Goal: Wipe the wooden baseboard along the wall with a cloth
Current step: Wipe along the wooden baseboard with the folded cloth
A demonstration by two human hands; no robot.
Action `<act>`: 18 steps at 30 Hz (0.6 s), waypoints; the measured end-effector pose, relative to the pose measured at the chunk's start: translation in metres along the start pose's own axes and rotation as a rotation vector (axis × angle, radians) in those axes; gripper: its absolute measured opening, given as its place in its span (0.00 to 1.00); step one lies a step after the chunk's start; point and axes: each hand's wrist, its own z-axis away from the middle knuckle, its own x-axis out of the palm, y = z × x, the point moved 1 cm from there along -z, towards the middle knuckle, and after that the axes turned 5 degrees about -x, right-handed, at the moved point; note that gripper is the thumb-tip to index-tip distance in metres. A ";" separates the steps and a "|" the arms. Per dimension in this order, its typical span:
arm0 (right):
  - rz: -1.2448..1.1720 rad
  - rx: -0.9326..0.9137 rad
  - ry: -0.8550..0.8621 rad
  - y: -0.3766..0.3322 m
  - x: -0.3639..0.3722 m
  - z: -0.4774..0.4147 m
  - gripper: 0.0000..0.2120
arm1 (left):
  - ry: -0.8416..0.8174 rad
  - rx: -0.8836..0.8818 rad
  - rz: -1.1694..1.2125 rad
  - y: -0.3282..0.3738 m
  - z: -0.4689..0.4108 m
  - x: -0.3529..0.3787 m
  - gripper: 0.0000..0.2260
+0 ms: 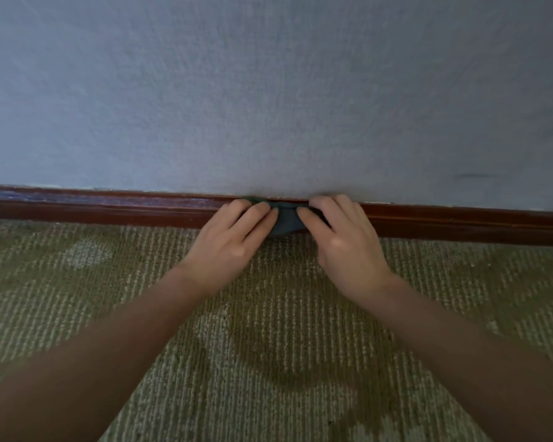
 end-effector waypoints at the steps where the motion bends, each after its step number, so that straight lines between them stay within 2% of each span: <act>1: 0.009 0.006 0.002 0.001 0.000 0.001 0.14 | 0.005 -0.004 0.009 0.003 -0.003 0.001 0.13; 6: 0.002 0.029 0.007 -0.013 0.010 -0.001 0.15 | -0.041 0.058 -0.031 -0.007 -0.004 -0.008 0.12; 11: 0.052 -0.159 -0.013 -0.030 0.021 -0.023 0.11 | -0.046 0.036 -0.088 -0.031 0.015 -0.019 0.16; 15: 0.125 -0.261 -0.083 -0.020 0.011 -0.023 0.14 | -0.005 -0.035 -0.104 -0.021 0.015 -0.011 0.08; 18: 0.142 -0.287 -0.101 -0.016 0.008 -0.023 0.14 | 0.005 -0.031 -0.077 -0.015 0.008 -0.012 0.06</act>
